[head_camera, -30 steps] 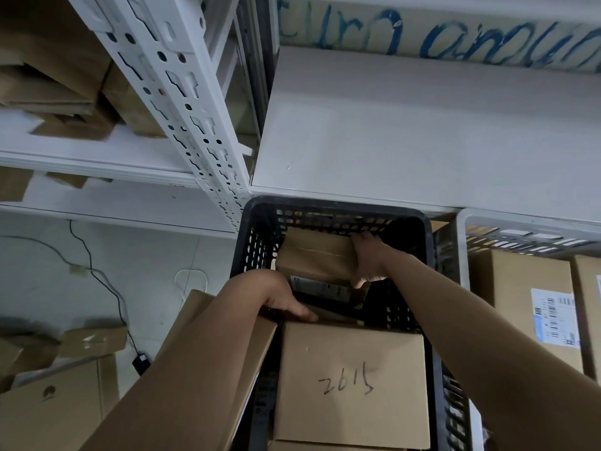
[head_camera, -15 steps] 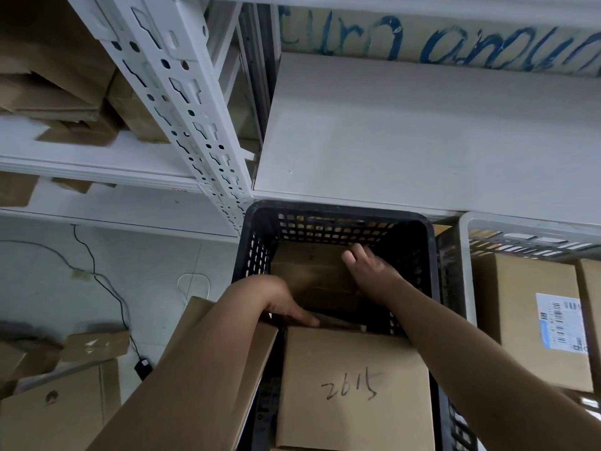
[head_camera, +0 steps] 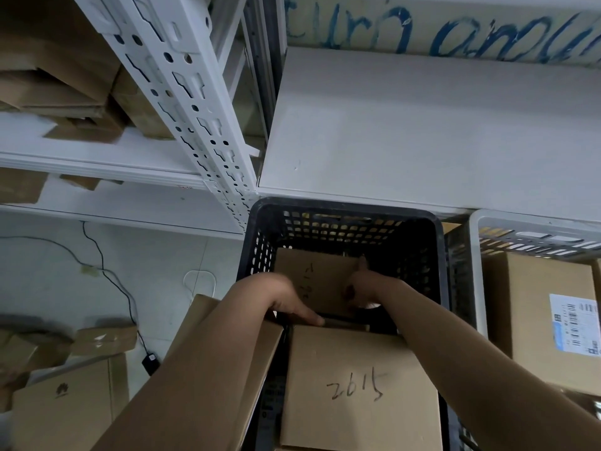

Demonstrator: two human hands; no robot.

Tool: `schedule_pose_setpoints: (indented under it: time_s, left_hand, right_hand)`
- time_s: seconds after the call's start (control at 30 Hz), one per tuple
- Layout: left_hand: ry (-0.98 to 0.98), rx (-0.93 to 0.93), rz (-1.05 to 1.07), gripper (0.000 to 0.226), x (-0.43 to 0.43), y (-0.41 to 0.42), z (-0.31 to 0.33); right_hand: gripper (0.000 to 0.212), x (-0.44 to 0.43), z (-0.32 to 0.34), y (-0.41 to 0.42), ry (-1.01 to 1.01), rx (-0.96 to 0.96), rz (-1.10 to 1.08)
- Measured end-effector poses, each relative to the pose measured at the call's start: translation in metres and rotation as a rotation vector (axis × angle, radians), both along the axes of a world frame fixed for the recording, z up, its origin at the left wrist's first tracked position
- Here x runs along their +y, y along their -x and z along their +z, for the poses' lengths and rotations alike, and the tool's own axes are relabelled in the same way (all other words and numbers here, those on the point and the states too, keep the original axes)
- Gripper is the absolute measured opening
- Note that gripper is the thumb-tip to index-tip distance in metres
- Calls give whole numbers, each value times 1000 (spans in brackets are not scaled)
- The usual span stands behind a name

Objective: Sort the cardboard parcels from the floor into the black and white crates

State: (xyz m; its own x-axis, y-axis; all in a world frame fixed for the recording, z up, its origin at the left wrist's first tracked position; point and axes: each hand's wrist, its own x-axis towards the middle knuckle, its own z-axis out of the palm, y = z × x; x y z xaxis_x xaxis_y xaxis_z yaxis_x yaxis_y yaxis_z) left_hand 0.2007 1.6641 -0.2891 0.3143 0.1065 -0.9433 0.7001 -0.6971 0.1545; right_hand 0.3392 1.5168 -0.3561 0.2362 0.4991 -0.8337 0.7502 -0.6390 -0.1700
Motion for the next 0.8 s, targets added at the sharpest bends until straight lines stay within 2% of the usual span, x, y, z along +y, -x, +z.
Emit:
schedule_pose_setpoints:
  time_s: [0.1,0.17,0.27,0.33,0.4,0.47,0.5,0.57,0.63,0.73,0.8]
  left_hand:
    - [-6,15,-7,88,-1,-2,1]
    - [-5,50,-12,89,-2,-5,4]
    - [-6,59,10,87,-3,-7,11]
    - [-23,30,24,80,-4,-6,18]
    - [-48,-36,86,61,-6,-5,24]
    - [-81,-201,278,25,-4,-4,31]
    - [-94,-307,411,16,-1,-4,33]
    - [-104,-503,697,19,4,-5,37]
    - [-98,-630,879,20,5,-6,42]
    - [-34,-707,1024,23,-1,-8,48]
    - [37,-729,1094,28,-2,-8,52]
  right_hand:
    - [43,2,16,-7,-36,79,-28]
    - [40,1,31,-14,-71,133,-124]
    - [33,0,67,-10,-188,217,-207]
    - [30,0,96,7,-296,366,-301]
    - [32,-1,117,30,-351,427,-332]
    - [40,-5,124,52,-388,381,-355]
    - [44,-7,125,62,-402,365,-413]
    - [62,-10,130,80,-428,397,-562]
    - [76,-7,134,95,-427,415,-551]
    - [61,0,135,112,-377,252,-416]
    - [52,1,134,115,-351,199,-437]
